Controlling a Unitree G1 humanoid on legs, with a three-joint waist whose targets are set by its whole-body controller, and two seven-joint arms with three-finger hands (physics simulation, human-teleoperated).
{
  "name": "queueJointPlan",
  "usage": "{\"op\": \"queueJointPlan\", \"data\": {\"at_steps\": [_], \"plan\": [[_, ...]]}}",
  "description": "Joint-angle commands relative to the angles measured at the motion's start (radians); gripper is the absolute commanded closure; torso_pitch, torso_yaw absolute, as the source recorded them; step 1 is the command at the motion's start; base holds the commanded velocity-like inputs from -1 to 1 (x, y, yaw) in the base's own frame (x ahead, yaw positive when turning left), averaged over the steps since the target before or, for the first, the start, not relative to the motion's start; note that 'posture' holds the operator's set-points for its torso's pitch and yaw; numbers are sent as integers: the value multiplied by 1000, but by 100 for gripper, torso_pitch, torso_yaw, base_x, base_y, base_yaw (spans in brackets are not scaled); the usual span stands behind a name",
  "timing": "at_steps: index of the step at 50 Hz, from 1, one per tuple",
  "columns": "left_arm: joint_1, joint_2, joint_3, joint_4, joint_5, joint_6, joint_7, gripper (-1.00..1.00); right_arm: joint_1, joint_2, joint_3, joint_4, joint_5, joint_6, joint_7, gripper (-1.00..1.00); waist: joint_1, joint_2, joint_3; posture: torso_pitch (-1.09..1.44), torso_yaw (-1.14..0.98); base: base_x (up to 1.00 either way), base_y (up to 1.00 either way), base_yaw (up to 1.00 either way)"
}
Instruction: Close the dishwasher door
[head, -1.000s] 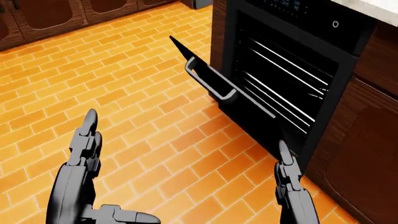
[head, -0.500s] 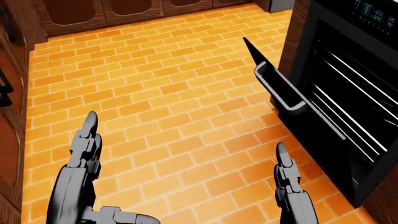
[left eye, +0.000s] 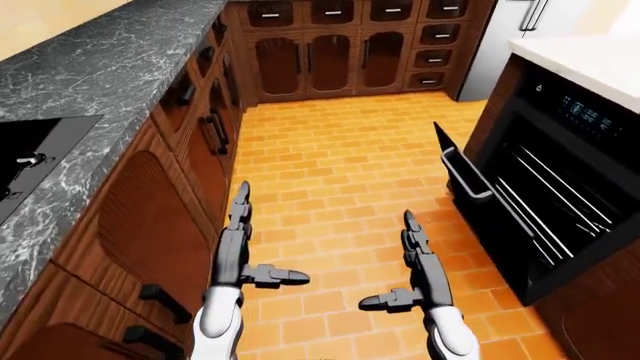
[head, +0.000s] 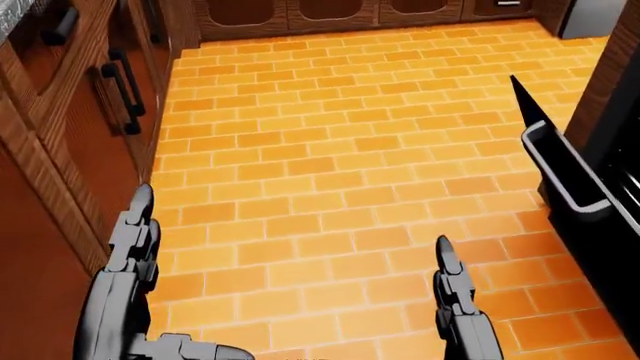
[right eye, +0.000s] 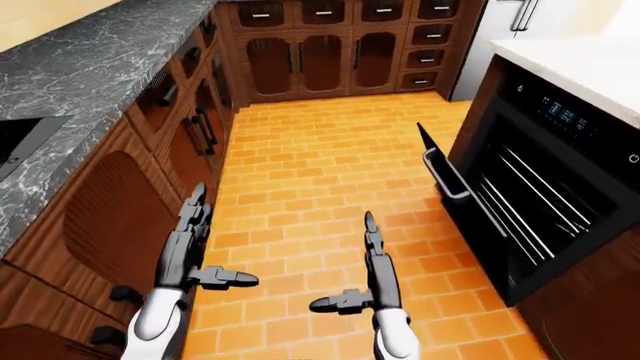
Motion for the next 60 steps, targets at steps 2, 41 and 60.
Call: {"op": "queueJointPlan", "data": {"at_steps": [2,41,60], "plan": [[-21,-4,-15,-52,-4,-37,-3,-100,-15,-6,-17,-51,1,-38,-8,-100,-6,-16,-6,0,0,0,0,46],[-16,-5,-18,-66,-1,-31,-5,-100,-14,-5,1,-76,-31,8,-21,-100,-23,-8,23,0,0,0,-43,5],[-13,-5,-17,-70,-4,-31,-6,-100,-11,-3,4,-77,-36,6,-23,-100,-26,-70,1,0,0,0,-72,0]]}}
